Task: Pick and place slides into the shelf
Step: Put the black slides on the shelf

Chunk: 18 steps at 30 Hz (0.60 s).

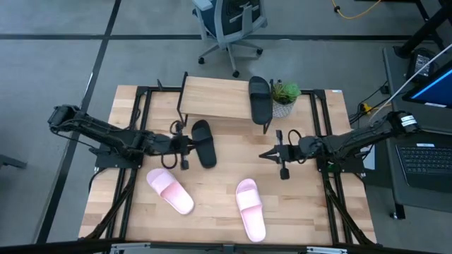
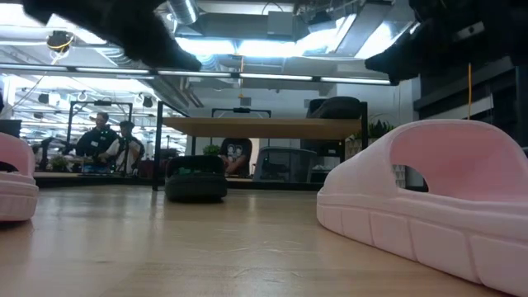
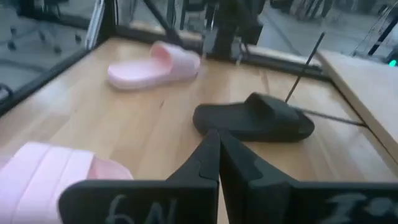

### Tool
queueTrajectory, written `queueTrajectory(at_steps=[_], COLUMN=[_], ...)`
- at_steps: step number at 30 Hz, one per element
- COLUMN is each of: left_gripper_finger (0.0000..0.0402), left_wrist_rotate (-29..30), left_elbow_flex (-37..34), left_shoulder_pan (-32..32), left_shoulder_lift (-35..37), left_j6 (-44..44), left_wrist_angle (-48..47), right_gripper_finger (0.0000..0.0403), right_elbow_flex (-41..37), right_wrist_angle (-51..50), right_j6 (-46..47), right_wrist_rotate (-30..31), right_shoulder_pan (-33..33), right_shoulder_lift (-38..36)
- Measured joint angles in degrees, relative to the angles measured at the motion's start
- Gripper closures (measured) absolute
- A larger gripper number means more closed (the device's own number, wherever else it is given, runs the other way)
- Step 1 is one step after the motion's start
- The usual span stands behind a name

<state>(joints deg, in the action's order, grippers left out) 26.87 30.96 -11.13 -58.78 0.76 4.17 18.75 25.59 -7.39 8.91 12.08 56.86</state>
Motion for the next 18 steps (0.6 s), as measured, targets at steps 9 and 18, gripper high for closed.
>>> queueTrajectory(at_steps=[9, 18], left_gripper_finger=[0.0401, 0.0401], left_wrist_rotate=[7.3, 9.4], left_elbow_flex=[18.4, 31.4], left_shoulder_pan=[-0.3, -4.1], left_shoulder_lift=[-14.1, -24.5], left_j6=[12.0, 22.3], left_wrist_angle=[-25.8, -42.4], right_gripper_finger=[0.0398, 0.0398], right_elbow_flex=[-8.1, -8.7], right_wrist_angle=[15.3, 15.3], right_j6=[3.1, 2.6], right_wrist_rotate=[0.0, 0.0], right_shoulder_pan=[0.0, -0.1], right_shoulder_lift=[-0.1, 0.1])
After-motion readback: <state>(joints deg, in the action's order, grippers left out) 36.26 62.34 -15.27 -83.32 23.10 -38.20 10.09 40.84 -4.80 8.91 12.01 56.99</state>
